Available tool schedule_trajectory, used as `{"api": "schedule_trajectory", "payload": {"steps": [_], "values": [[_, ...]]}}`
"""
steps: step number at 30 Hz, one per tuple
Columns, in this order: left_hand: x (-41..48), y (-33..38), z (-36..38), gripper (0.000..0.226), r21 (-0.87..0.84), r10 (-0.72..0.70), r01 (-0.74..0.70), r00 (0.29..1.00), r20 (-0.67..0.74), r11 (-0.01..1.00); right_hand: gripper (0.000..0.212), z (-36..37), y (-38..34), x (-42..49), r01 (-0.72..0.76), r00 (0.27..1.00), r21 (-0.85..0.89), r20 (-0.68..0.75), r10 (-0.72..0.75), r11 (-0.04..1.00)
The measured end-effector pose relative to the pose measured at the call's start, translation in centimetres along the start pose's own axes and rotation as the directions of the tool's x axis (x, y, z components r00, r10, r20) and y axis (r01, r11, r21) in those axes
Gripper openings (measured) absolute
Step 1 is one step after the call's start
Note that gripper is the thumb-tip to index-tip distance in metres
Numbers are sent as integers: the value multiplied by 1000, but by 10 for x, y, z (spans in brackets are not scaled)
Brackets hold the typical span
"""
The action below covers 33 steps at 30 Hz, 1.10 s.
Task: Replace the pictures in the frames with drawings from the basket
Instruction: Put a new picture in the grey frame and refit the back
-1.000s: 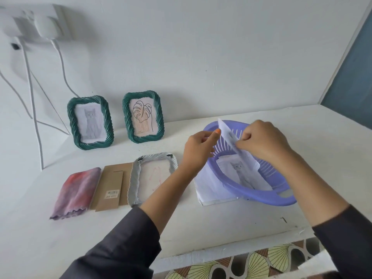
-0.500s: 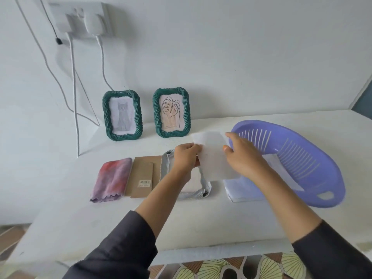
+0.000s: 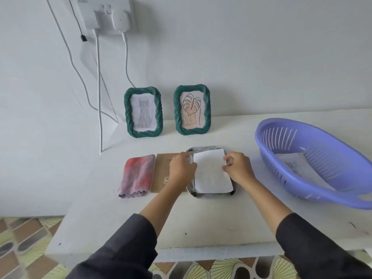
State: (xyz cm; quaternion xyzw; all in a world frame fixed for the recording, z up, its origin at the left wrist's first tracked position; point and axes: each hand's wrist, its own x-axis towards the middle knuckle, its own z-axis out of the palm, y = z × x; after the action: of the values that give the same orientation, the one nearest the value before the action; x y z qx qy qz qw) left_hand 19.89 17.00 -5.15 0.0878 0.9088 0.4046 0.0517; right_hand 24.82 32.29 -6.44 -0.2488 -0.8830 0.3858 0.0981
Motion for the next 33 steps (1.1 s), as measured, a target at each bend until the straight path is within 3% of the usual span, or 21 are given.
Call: {"api": "schedule_trajectory", "payload": {"steps": [3, 7, 14, 27, 30, 33], "values": [[1, -7, 1, 36, 115, 43, -44, 999, 9, 992, 26, 6, 2, 0, 52, 999, -87, 8, -52, 995], [1, -9, 5, 45, 125, 23, -33, 997, 75, 992, 23, 0, 8, 2, 119, 993, -154, -9, -122, 981], [9, -12, 5, 49, 131, -27, 10, 992, 122, 991, 28, -12, 29, 7, 154, 979, -129, 151, -135, 980], [14, -14, 10, 41, 117, -45, 31, 992, 118, 993, 30, -7, 36, 12, 210, 971, -138, 145, -190, 968], [12, -13, 7, 27, 116, -53, 47, 997, 47, 992, 30, -7, 37, 14, 218, 968, -152, 162, -193, 964], [15, -19, 0, 31, 131, -90, 105, 989, -117, 986, 30, -7, 37, 14, 225, 966, -159, 168, -198, 961]]}}
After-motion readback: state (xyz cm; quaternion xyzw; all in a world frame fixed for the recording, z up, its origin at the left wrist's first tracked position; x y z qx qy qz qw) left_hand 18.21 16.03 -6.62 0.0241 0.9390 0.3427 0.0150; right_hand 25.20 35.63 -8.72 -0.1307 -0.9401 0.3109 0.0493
